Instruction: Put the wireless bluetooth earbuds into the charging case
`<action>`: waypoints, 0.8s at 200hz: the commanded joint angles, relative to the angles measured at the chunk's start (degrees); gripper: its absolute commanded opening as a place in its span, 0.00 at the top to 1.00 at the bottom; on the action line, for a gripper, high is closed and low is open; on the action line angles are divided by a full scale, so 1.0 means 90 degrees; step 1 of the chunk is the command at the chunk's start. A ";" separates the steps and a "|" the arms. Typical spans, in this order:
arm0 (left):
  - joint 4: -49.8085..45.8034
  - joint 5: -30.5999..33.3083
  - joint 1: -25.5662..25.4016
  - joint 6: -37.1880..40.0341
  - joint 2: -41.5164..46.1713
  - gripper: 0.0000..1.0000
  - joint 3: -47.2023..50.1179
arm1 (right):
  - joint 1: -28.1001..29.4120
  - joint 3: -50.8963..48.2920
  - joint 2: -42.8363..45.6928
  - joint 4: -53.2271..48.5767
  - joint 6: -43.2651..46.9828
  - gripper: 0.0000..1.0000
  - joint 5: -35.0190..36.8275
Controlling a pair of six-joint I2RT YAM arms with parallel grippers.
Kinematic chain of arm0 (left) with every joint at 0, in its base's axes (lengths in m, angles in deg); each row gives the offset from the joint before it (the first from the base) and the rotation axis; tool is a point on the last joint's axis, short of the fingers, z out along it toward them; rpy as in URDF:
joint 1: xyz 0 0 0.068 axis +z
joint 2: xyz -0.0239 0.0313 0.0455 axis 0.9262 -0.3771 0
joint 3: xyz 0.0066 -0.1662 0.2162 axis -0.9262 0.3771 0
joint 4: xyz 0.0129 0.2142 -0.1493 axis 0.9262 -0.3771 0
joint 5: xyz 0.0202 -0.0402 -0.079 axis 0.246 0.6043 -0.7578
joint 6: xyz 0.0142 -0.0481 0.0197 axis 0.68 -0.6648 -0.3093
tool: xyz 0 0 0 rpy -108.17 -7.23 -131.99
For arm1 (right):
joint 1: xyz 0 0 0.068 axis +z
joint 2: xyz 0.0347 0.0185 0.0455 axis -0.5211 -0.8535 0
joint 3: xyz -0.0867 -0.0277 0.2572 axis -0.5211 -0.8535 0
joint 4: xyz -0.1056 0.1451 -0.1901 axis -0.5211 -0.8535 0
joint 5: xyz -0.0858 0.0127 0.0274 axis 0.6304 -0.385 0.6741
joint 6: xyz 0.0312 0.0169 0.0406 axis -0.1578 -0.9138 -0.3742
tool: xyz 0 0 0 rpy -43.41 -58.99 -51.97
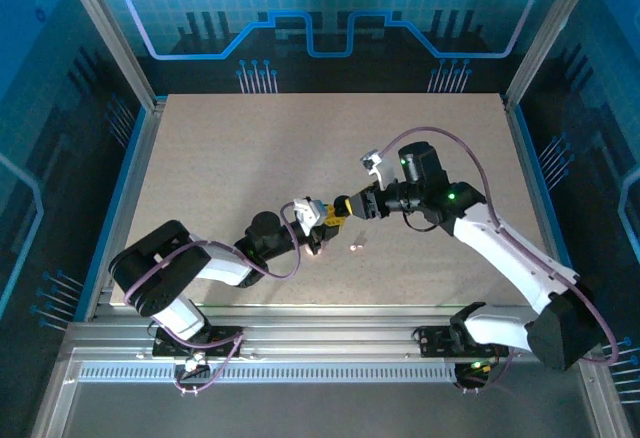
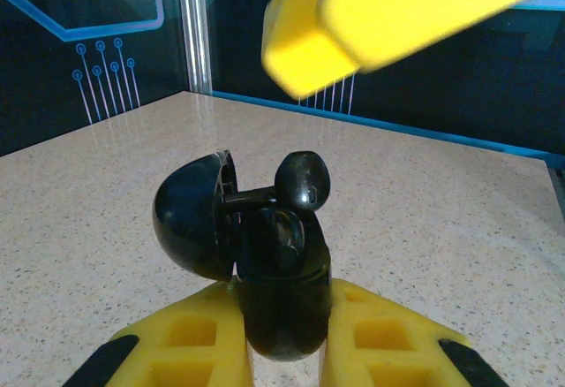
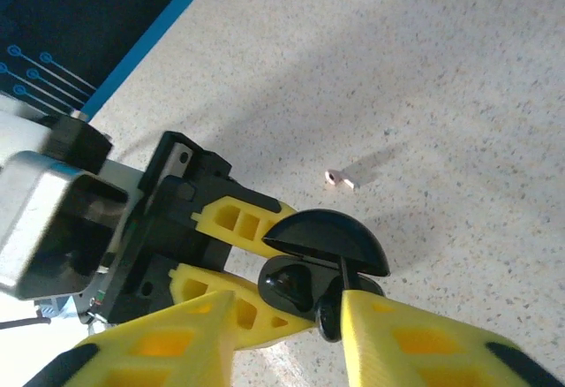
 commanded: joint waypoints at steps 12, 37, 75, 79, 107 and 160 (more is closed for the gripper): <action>0.0010 -0.0152 -0.0035 0.0131 0.0216 0.92 0.0075 | -0.0036 -0.0140 0.0337 -0.0132 -0.0066 0.52 0.0214; 0.0004 -0.0165 -0.0031 0.0121 0.0223 0.92 0.0064 | 0.0109 -0.0118 0.0154 -0.0231 -0.0131 0.45 0.0444; -0.0012 -0.0175 -0.0035 0.0111 0.0260 0.92 0.0083 | 0.0157 -0.0048 -0.0213 -0.0150 -0.0187 0.44 0.0531; -0.0020 -0.0174 -0.0032 0.0111 0.0269 0.92 0.0088 | 0.0162 -0.0040 -0.0250 -0.0136 -0.0189 0.44 0.0540; -0.0074 -0.0178 -0.0031 0.0121 0.0340 0.92 0.0086 | 0.0158 -0.0028 -0.0359 -0.0115 -0.0189 0.44 0.0696; -0.0093 -0.0181 -0.0034 0.0121 0.0382 0.92 0.0084 | 0.0098 -0.0068 -0.0401 -0.0200 -0.0199 0.48 0.0841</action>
